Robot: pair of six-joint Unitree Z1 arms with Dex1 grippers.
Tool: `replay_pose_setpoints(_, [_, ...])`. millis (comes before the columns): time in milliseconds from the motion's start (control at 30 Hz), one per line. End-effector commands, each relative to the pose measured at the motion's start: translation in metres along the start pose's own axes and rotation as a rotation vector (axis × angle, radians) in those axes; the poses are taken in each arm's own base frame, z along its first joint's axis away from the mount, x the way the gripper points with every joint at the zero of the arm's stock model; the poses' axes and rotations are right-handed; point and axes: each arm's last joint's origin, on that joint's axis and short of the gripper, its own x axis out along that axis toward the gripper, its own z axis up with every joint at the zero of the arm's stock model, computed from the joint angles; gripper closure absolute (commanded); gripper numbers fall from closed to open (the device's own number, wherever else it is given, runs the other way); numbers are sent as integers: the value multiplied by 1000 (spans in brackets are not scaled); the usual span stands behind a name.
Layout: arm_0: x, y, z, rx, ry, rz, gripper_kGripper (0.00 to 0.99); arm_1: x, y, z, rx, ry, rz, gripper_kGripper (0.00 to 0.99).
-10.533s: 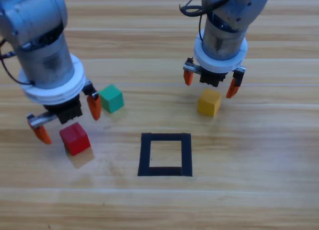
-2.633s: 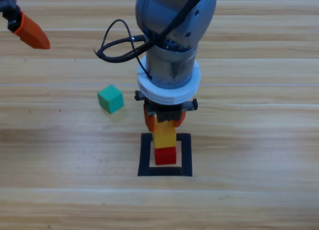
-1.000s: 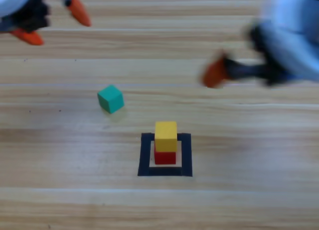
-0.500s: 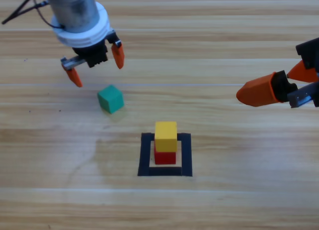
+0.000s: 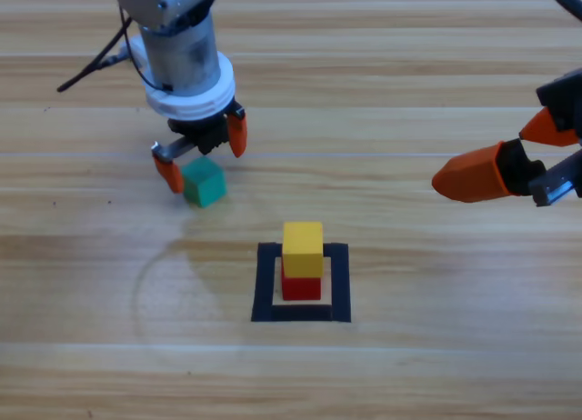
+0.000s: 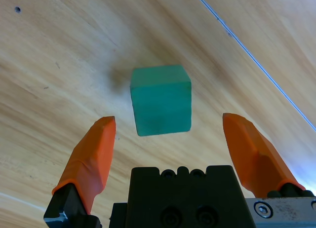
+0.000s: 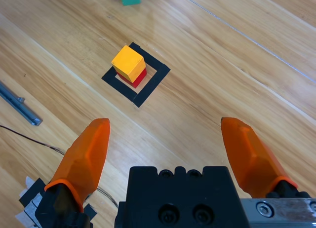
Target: Stack the blocks in the rectangular block: red at the bottom, yellow in the middle, green on top
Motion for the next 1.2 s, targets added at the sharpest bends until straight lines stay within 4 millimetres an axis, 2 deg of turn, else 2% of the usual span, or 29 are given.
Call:
replay_pose_setpoints(33, [35,-6,0,-3,24,64,71,-28,0,0,-14,-86,21,1])
replay_pose_setpoints(267, [56,-8,0,-4,34,101,74,-29,2,2,-28,-92,18,1])
replay_pose_setpoints(400, [60,-7,4,-8,34,108,94,-27,2,2,-57,-84,4,1])
replay_pose_setpoints(467, [60,-7,5,-6,33,110,137,-30,2,4,-72,-91,6,1])
replay_pose_setpoints(567, [61,-7,6,3,33,110,243,-29,3,6,-78,-91,4,1])
replay_pose_setpoints(800, [61,-8,8,61,29,122,603,-25,8,9,-57,-83,16,0])
replay_pose_setpoints(867, [53,-10,10,85,13,130,702,-24,8,9,-58,-80,20,0])
replay_pose_setpoints(967, [28,-17,14,171,-17,114,765,-21,12,9,-65,-69,31,0])
replay_pose_setpoints(1033, [-4,-22,18,310,-42,61,794,-19,14,8,-64,-60,35,0])
replay_pose_setpoints(1167, [-82,-1,15,534,-88,-45,929,-11,18,6,-67,-36,34,0])
replay_pose_setpoints(1200, [-94,2,12,592,-89,-70,946,-9,18,6,-68,-31,33,0])
